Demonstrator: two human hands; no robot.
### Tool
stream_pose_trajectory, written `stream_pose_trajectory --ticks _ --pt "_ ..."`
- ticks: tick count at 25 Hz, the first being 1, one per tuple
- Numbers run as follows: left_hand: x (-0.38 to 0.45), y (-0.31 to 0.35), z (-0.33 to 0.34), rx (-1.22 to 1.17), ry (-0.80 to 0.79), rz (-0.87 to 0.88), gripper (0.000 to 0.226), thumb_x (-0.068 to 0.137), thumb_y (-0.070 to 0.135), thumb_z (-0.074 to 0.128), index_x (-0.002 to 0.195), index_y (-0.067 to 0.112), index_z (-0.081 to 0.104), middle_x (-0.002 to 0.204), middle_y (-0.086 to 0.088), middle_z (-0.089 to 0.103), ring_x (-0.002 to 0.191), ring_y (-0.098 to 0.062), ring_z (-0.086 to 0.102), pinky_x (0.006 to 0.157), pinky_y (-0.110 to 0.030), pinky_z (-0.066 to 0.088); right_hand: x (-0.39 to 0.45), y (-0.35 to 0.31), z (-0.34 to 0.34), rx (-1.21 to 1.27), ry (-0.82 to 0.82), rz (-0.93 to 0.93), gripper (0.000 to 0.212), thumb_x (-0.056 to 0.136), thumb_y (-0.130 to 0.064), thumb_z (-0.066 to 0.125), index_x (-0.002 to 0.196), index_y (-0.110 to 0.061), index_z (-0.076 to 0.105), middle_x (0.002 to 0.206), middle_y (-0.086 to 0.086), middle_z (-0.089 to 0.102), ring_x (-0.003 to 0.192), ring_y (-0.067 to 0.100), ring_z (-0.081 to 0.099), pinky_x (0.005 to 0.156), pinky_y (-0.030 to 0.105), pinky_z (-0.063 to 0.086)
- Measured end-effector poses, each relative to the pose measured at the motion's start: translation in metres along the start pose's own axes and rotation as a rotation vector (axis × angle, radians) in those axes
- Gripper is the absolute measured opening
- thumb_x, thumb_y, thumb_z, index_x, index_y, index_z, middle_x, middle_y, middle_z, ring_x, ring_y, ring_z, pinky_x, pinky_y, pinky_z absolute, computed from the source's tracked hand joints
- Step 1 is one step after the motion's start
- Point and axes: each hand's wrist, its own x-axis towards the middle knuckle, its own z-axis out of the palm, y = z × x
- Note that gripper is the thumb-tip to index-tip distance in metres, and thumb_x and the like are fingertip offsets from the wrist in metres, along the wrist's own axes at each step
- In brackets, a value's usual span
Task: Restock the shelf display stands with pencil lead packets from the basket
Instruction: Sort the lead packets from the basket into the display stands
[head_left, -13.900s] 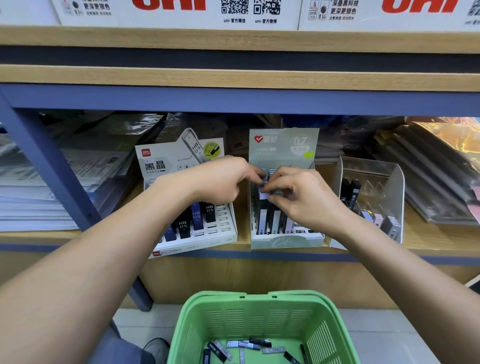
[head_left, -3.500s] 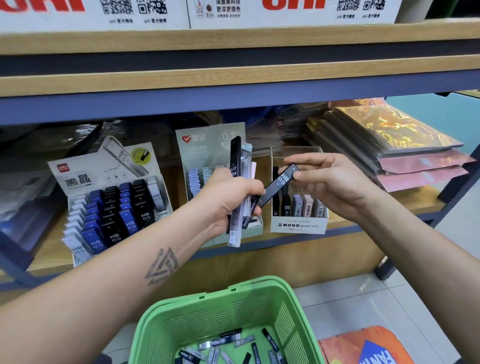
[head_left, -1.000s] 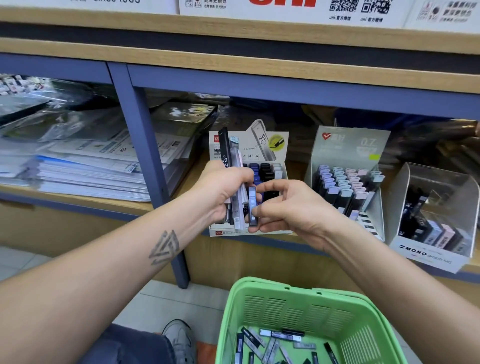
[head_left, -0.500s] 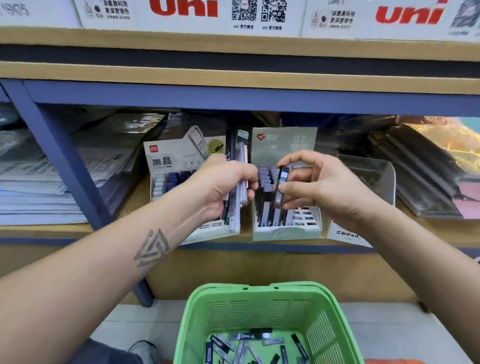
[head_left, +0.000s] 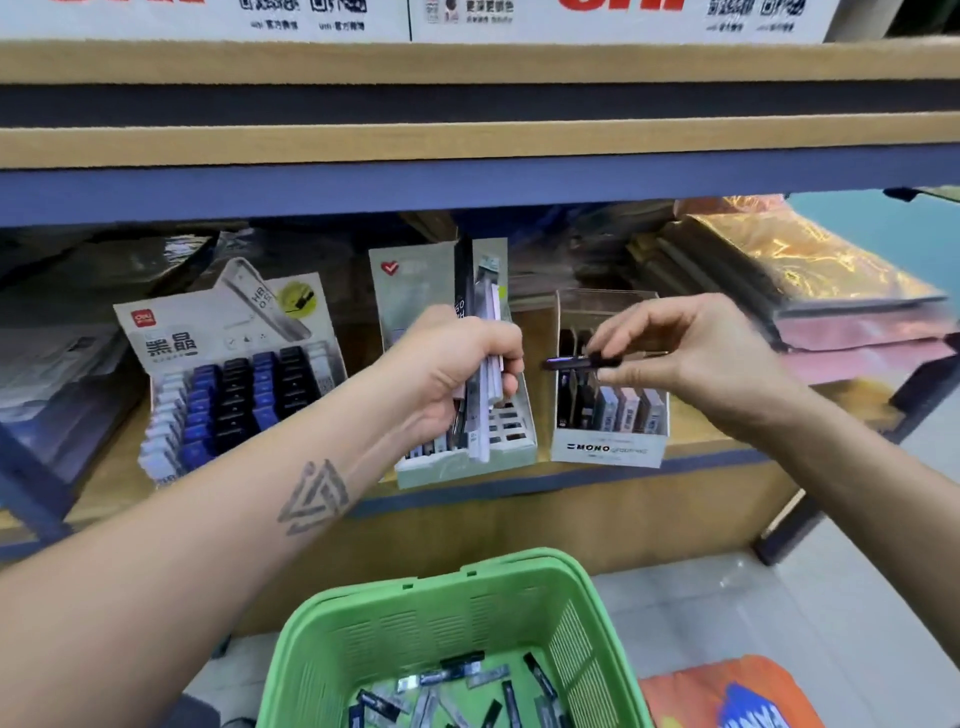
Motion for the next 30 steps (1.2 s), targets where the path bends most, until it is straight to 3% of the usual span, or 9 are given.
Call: stream_pose_trajectory --ticks 5,8,12,14,16,19,24,27,30 --pt "0.009 -0.004 0.014 0.01 -0.003 -0.018 0.012 0.08 -0.007 0.061 0.091 -0.004 0.058 0.067 -0.016 0.061 0.052 -0.021 0.056 0.055 -0.027 0.048 -0.003 0.017 -0.009 -0.128 -0.002 -0.093 0.013 0.073 0.016 0.079 0.077 0.006 0.073 0.097 0.009 0.075 0.09 0.02 0.073 0.084 0.029 0.06" --pt "0.014 -0.005 0.022 0.003 -0.015 -0.026 0.014 0.08 -0.007 0.061 0.093 -0.003 0.056 0.066 -0.016 0.06 0.051 -0.021 0.055 0.054 -0.027 0.047 -0.002 0.022 -0.011 -0.106 0.003 -0.052 0.016 0.073 0.014 0.08 0.083 0.002 0.076 0.097 0.007 0.076 0.091 0.02 0.074 0.085 0.028 0.059" --pt "0.02 -0.005 0.029 0.002 -0.017 -0.033 0.012 0.08 -0.006 0.061 0.092 -0.003 0.057 0.066 -0.016 0.06 0.05 -0.021 0.056 0.055 -0.028 0.047 0.003 0.03 -0.013 0.212 0.093 0.138 0.03 0.071 0.016 0.078 0.091 -0.005 0.077 0.099 0.016 0.076 0.092 0.027 0.075 0.083 0.035 0.059" --pt "0.022 -0.004 0.031 -0.002 -0.017 -0.03 0.011 0.08 -0.005 0.061 0.09 -0.003 0.057 0.065 -0.016 0.06 0.05 -0.021 0.055 0.055 -0.028 0.048 0.006 0.029 -0.017 0.355 0.138 0.199 0.025 0.073 0.01 0.079 0.092 -0.006 0.077 0.099 0.019 0.075 0.09 0.026 0.074 0.082 0.034 0.059" --pt "0.023 -0.003 0.032 -0.003 -0.02 -0.028 0.01 0.08 -0.005 0.061 0.089 -0.003 0.057 0.064 -0.015 0.06 0.05 -0.021 0.055 0.055 -0.028 0.048 0.012 0.029 -0.02 0.214 0.172 0.179 0.02 0.078 0.004 0.078 0.091 -0.011 0.076 0.094 0.013 0.076 0.088 0.021 0.074 0.08 0.031 0.058" --pt "0.025 -0.004 0.032 0.003 -0.015 -0.028 0.011 0.079 -0.005 0.061 0.089 -0.003 0.056 0.064 -0.015 0.06 0.05 -0.021 0.056 0.056 -0.029 0.048 0.025 0.03 -0.023 -0.244 0.155 0.106 0.022 0.082 -0.003 0.08 0.094 -0.021 0.072 0.09 0.0 0.074 0.084 0.013 0.071 0.078 0.028 0.058" --pt "0.026 -0.006 0.027 0.02 -0.013 -0.017 0.014 0.08 -0.005 0.062 0.092 -0.003 0.056 0.066 -0.015 0.061 0.051 -0.021 0.057 0.059 -0.031 0.048 0.04 0.018 -0.024 -0.327 0.212 0.059 0.017 0.082 -0.008 0.081 0.096 -0.018 0.078 0.083 -0.007 0.073 0.071 -0.004 0.067 0.066 0.011 0.053" --pt "0.025 -0.006 0.024 0.027 -0.015 -0.012 0.011 0.079 -0.006 0.061 0.088 -0.003 0.057 0.065 -0.016 0.061 0.051 -0.021 0.056 0.059 -0.03 0.048 0.059 0.02 -0.022 -0.327 0.273 0.043 0.023 0.085 -0.005 0.078 0.104 -0.017 0.077 0.092 -0.009 0.072 0.087 0.006 0.068 0.083 0.021 0.055" --pt "0.027 -0.006 0.023 0.024 -0.02 -0.01 0.009 0.079 -0.006 0.061 0.086 -0.002 0.057 0.065 -0.015 0.061 0.051 -0.021 0.056 0.058 -0.03 0.048 0.084 0.03 -0.017 -0.526 0.33 0.005 0.023 0.088 -0.006 0.074 0.109 -0.015 0.075 0.105 -0.003 0.072 0.1 0.013 0.065 0.092 0.026 0.05"
